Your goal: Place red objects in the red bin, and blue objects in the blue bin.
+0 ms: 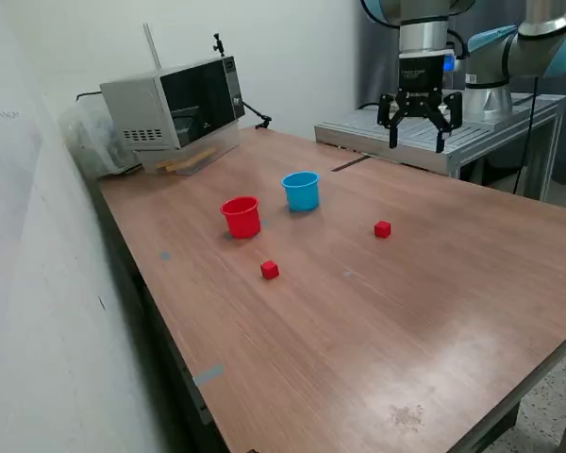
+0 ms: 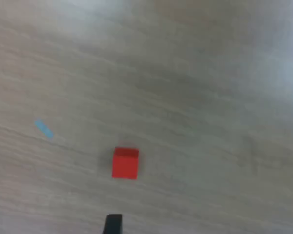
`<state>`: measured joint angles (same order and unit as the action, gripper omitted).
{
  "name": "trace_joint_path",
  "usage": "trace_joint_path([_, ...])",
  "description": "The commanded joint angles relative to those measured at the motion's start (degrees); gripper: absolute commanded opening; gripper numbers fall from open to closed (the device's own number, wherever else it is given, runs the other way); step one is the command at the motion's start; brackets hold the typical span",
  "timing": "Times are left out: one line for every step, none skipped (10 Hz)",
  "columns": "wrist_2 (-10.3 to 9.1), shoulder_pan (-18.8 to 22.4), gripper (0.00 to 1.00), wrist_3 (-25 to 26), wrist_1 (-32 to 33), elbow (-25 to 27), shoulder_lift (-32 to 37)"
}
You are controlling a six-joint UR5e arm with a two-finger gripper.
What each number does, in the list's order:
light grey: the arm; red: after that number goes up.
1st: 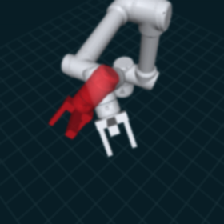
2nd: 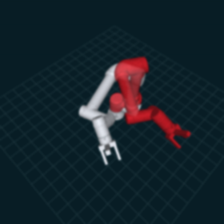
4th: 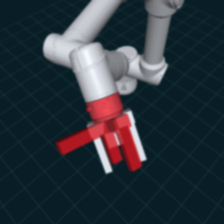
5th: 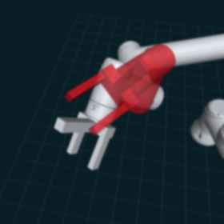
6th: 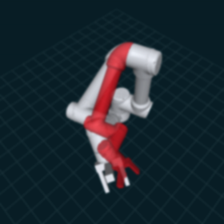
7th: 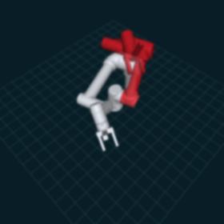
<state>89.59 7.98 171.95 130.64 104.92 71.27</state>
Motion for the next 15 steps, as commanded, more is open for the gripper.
trace_joint_path([-0.03,-0.6,1.0,1.55,3.12,-5.42,-9.55])
trace_joint_path([-0.12,-0.69,1.0,1.55,4.35,-5.25,-11.05])
trace_joint_path([-0.21,-1.21,1.0,1.55,5.66,-5.08,-12.11])
trace_joint_path([-0.21,-1.48,1.0,1.55,7.33,-4.64,-12.99])
trace_joint_path([-0.3,-1.65,1.0,1.55,8.22,-4.2,-13.78])
trace_joint_path([-0.3,-2.61,1.0,1.55,9.36,-3.24,-14.31])
trace_joint_path([-0.3,-3.67,1.0,1.55,9.54,-2.97,-14.41])
trace_joint_path([-0.3,-4.55,1.0,1.46,9.63,-2.97,-14.49])
trace_joint_path([-0.3,-5.51,1.0,1.37,9.89,-2.97,-15.1])
trace_joint_path([-0.3,-6.13,1.0,1.29,9.98,-2.62,-15.63])
trace_joint_path([-0.3,-6.22,1.0,1.2,10.33,-2.18,-16.16])
trace_joint_path([-0.3,-6.22,1.0,1.11,10.6,-1.83,-16.34])
trace_joint_path([-0.3,-6.05,1.0,1.11,10.69,-1.3,-16.34])
trace_joint_path([-0.3,-5.88,1.0,1.11,10.69,-0.95,-16.25])
trace_joint_path([-0.3,-5.44,1.0,0.93,10.77,-0.51,-16.25])
